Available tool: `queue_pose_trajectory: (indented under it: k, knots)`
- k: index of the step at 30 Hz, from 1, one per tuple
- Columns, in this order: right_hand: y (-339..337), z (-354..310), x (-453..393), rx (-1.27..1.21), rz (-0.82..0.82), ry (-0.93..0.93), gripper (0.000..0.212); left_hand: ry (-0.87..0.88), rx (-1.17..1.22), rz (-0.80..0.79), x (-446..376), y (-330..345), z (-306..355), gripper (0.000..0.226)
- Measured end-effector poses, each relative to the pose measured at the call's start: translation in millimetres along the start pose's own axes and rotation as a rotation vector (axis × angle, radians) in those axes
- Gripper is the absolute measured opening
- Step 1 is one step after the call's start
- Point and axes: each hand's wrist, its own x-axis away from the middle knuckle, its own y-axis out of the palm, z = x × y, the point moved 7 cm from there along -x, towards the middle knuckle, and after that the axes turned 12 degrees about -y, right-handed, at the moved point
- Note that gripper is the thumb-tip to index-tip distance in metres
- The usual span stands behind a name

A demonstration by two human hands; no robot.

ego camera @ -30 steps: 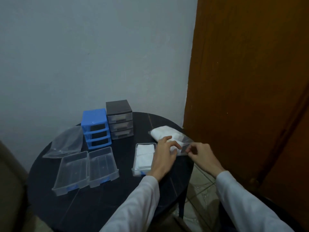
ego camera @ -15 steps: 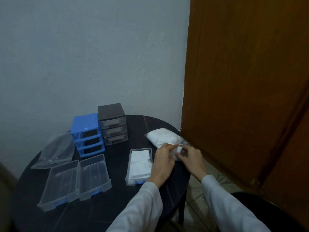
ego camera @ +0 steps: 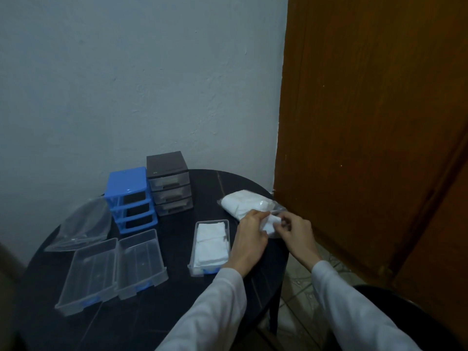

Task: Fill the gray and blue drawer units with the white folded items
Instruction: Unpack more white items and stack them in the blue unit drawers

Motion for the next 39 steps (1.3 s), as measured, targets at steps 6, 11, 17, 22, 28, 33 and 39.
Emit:
queue_pose_trajectory:
  k: [6, 11, 17, 22, 28, 33, 39]
  knots:
    - [-19.0, 2.4, 4.7, -0.017, 0.05, -0.008, 0.006, 0.006, 0.025, 0.023, 6.1, -5.3, 5.9, 0.043]
    - [-41.7, -14.0, 4.2, -0.003, 0.134, -0.101, 0.006, 0.013, 0.077, 0.032, 13.0, -10.8, 10.5, 0.041]
    - [-36.4, -41.8, -4.2, -0.135, 0.127, -0.12, 0.006, 0.011, 0.188, 0.057, 25.1, -34.7, 1.1, 0.032]
    - [-6.0, -68.0, -11.2, -0.251, 0.004, -0.075, 0.016, -0.147, 0.236, 0.246, 31.1, -79.5, -46.4, 0.038]
    - [43.5, -85.7, -23.4, -0.194, -0.187, -0.053, 0.017, -0.301, 0.383, 0.219, 30.3, -91.8, -86.7, 0.035]
    - [77.2, -82.9, -30.4, -0.154, -0.29, 0.018, 0.01, -0.4, 0.55, 0.139, 26.3, -80.3, -110.9, 0.036]
    - [97.8, -77.8, -32.0, -0.019, -0.384, -0.033, 0.01, -0.429, 0.619, 0.137, 26.2, -75.2, -123.0, 0.043]
